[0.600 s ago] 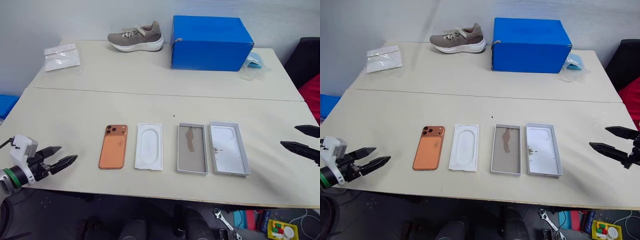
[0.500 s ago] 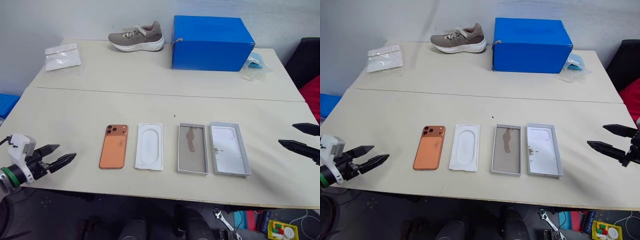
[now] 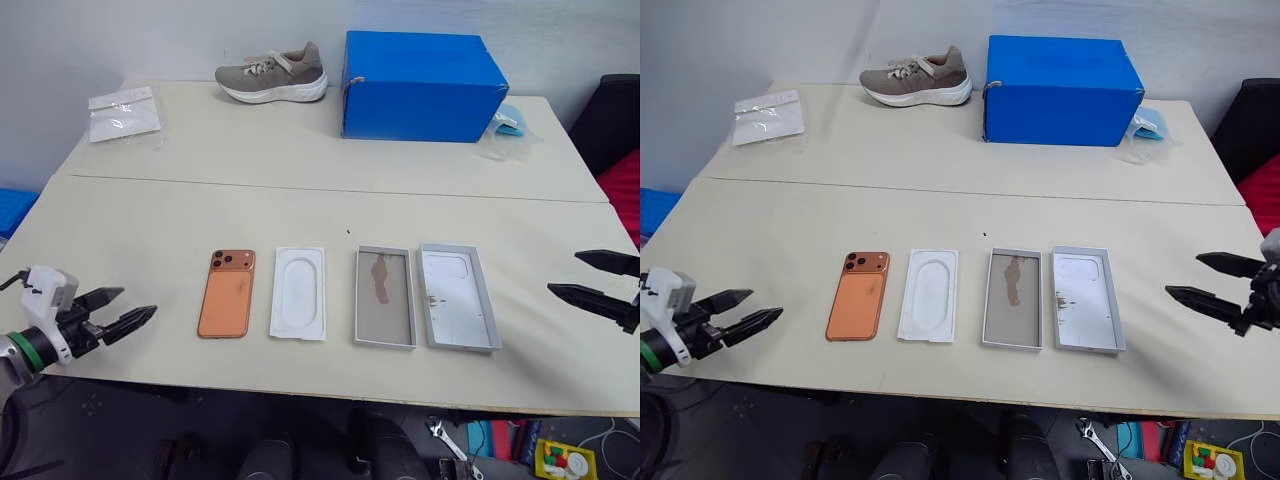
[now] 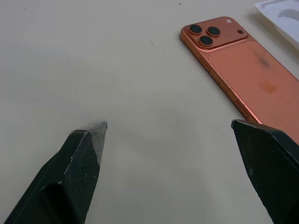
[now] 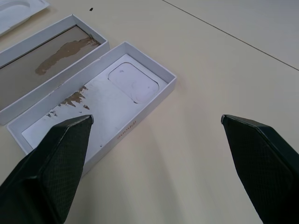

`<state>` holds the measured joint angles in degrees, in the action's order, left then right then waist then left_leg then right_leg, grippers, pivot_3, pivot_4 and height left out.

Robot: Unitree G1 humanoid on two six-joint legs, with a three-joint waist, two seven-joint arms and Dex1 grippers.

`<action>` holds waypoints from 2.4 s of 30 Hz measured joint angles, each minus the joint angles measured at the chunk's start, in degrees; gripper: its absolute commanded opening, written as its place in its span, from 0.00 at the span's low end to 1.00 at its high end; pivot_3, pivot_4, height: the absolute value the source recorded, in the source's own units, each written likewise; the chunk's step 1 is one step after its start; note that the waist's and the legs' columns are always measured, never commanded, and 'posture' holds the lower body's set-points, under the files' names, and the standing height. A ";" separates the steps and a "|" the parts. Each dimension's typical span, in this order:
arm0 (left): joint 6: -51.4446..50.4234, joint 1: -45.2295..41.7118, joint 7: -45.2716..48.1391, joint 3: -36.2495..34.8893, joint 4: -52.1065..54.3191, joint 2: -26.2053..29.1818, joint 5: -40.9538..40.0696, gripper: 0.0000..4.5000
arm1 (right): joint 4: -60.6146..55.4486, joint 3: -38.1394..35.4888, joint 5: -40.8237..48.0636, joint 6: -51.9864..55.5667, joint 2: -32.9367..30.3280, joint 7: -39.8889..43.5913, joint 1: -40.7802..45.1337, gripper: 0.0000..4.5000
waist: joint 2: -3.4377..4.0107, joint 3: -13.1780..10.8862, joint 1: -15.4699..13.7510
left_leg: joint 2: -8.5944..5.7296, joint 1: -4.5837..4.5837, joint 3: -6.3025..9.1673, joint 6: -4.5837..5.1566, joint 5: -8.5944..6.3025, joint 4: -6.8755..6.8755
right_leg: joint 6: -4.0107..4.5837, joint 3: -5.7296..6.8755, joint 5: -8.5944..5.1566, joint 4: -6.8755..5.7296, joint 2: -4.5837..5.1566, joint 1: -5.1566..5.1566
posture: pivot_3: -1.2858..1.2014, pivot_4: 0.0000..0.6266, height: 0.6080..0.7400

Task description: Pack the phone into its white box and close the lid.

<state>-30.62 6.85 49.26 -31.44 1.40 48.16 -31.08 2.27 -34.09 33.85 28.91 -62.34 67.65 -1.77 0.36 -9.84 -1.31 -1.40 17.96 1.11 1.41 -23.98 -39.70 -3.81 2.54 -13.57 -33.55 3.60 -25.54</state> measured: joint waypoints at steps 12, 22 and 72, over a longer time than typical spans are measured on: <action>-9.42 -7.33 1.55 7.74 5.26 0.37 -4.08 0.99 | -12.97 0.09 2.26 3.08 0.98 -2.05 -0.89 1.00 | 0.00 0.00 -0.12 | 0.00 0.04 0.03 -0.03 0.02 -0.06 | -0.07 0.04 0.04 -0.22 -0.02 0.00 | 0.52 0.24 1.00; -39.96 -23.06 -1.54 17.34 11.17 0.47 -19.54 0.99 | -35.15 8.86 6.43 6.06 4.43 -5.35 -1.54 1.00 | -0.03 0.00 -0.04 | -0.04 0.11 0.10 -0.07 0.02 -0.27 | -0.14 0.08 0.08 -0.28 -0.07 0.01 | 0.52 0.24 1.00; -61.83 -42.68 -16.79 28.46 -6.42 -9.12 -26.33 0.01 | -41.70 18.09 6.41 3.60 10.20 -13.20 -2.10 1.00 | -0.24 0.00 -0.12 | -0.17 0.06 0.26 -0.48 0.27 -0.45 | -0.16 0.17 0.09 -0.40 -0.04 0.03 | 0.52 0.24 1.00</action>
<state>-92.45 -35.83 32.47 -2.98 -5.02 39.04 -57.41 -39.43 -16.00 40.26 32.50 -52.14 54.45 -3.87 0.12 -9.85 -1.43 -1.57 18.02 1.37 0.92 -23.71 -40.15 -3.97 2.71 -13.49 -33.94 3.57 -25.51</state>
